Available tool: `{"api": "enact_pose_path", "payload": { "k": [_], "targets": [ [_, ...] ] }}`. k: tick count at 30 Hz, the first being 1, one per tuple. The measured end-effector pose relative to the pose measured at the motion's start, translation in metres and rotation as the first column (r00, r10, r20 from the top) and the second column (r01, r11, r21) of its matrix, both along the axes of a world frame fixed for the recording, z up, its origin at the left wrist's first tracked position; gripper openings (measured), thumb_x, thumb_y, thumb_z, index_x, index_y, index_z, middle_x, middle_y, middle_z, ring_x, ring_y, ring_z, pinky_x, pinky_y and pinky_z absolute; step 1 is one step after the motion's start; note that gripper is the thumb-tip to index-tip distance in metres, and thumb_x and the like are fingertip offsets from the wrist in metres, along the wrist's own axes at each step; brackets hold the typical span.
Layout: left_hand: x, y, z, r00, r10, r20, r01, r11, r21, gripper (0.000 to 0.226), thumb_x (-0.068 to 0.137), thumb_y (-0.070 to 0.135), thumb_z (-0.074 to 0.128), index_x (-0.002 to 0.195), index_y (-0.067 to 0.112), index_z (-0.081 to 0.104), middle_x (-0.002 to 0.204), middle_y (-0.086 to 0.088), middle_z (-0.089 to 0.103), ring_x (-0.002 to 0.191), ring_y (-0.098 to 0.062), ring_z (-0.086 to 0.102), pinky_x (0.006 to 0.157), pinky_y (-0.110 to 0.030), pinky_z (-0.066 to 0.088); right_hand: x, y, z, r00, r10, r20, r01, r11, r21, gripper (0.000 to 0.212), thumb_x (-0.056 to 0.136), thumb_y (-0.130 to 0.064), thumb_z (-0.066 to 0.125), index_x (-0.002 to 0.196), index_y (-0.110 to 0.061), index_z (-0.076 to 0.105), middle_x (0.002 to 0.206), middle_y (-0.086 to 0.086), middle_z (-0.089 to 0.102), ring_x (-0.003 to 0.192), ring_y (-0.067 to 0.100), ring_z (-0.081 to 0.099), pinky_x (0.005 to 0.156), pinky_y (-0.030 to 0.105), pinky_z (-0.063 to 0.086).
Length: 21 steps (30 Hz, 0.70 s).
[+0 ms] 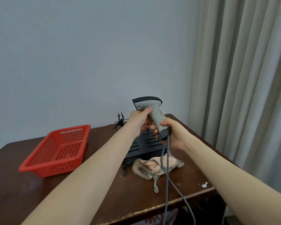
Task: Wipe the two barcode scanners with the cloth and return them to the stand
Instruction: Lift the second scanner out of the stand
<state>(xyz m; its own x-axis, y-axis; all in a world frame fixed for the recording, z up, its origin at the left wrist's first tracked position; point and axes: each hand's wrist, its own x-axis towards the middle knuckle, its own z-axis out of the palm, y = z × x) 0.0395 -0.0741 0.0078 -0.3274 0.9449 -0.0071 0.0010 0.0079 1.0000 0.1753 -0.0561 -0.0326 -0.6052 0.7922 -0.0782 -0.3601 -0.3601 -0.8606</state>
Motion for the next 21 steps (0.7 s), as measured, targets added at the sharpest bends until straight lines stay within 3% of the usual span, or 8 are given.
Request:
{"api": "enact_pose_path", "payload": {
  "k": [3, 6, 10, 13, 21],
  "targets": [
    [0.004, -0.002, -0.001, 1.000, 0.010, -0.010, -0.010, 1.000, 0.010, 0.011, 0.087, 0.020, 0.062, 0.082, 0.010, 0.060, 0.083, -0.007, 0.066, 0.072, -0.018, 0.063, 0.073, -0.033, 0.055, 0.000, -0.001, 0.001, 1.000, -0.003, 0.021, 0.001, 0.997, 0.072, 0.025, 0.094, -0.008, 0.041, 0.115, -0.006, 0.053, 0.073, 0.010, 0.069, 0.056, 0.014, 0.059, 0.052, 0.023, 0.052],
    [0.008, -0.003, -0.002, 1.000, 0.011, -0.017, -0.011, 1.000, 0.002, 0.010, 0.085, 0.020, 0.064, 0.084, 0.010, 0.062, 0.080, -0.005, 0.064, 0.069, -0.017, 0.061, 0.066, -0.029, 0.053, -0.004, 0.001, 0.002, 0.999, -0.009, 0.036, 0.006, 0.997, 0.082, 0.019, 0.097, -0.023, 0.049, 0.106, -0.006, 0.054, 0.064, 0.006, 0.061, 0.050, 0.012, 0.054, 0.049, 0.021, 0.050],
    [0.011, -0.002, -0.004, 0.999, 0.015, -0.029, -0.015, 1.000, 0.013, 0.012, 0.084, 0.022, 0.064, 0.083, 0.011, 0.062, 0.076, -0.004, 0.063, 0.063, -0.016, 0.058, 0.079, -0.037, 0.054, -0.002, 0.007, 0.005, 0.999, 0.015, 0.031, -0.017, 0.997, 0.070, 0.052, 0.093, -0.055, 0.046, 0.098, -0.005, 0.062, 0.071, 0.006, 0.060, 0.058, 0.014, 0.058, 0.056, 0.023, 0.053],
    [0.011, -0.004, -0.005, 0.999, 0.018, -0.038, -0.017, 1.000, 0.009, 0.013, 0.084, 0.023, 0.065, 0.079, 0.012, 0.062, 0.073, -0.002, 0.061, 0.065, -0.016, 0.056, 0.077, -0.036, 0.049, 0.002, 0.013, 0.005, 0.998, 0.056, -0.008, -0.056, 0.997, 0.050, 0.072, 0.090, -0.068, 0.032, 0.104, -0.005, 0.061, 0.081, 0.009, 0.061, 0.069, 0.020, 0.060, 0.066, 0.030, 0.055],
    [0.014, -0.005, -0.008, 0.998, 0.015, -0.056, -0.015, 1.000, -0.008, 0.020, 0.085, 0.026, 0.064, 0.070, 0.015, 0.058, 0.066, 0.003, 0.052, 0.064, -0.011, 0.051, 0.083, -0.036, 0.050, -0.002, 0.021, 0.009, 0.982, -0.019, 0.186, 0.004, 0.997, 0.081, 0.055, 0.093, -0.056, 0.046, 0.102, -0.003, 0.061, 0.070, 0.009, 0.064, 0.053, 0.017, 0.060, 0.051, 0.027, 0.054]
  ]
}}
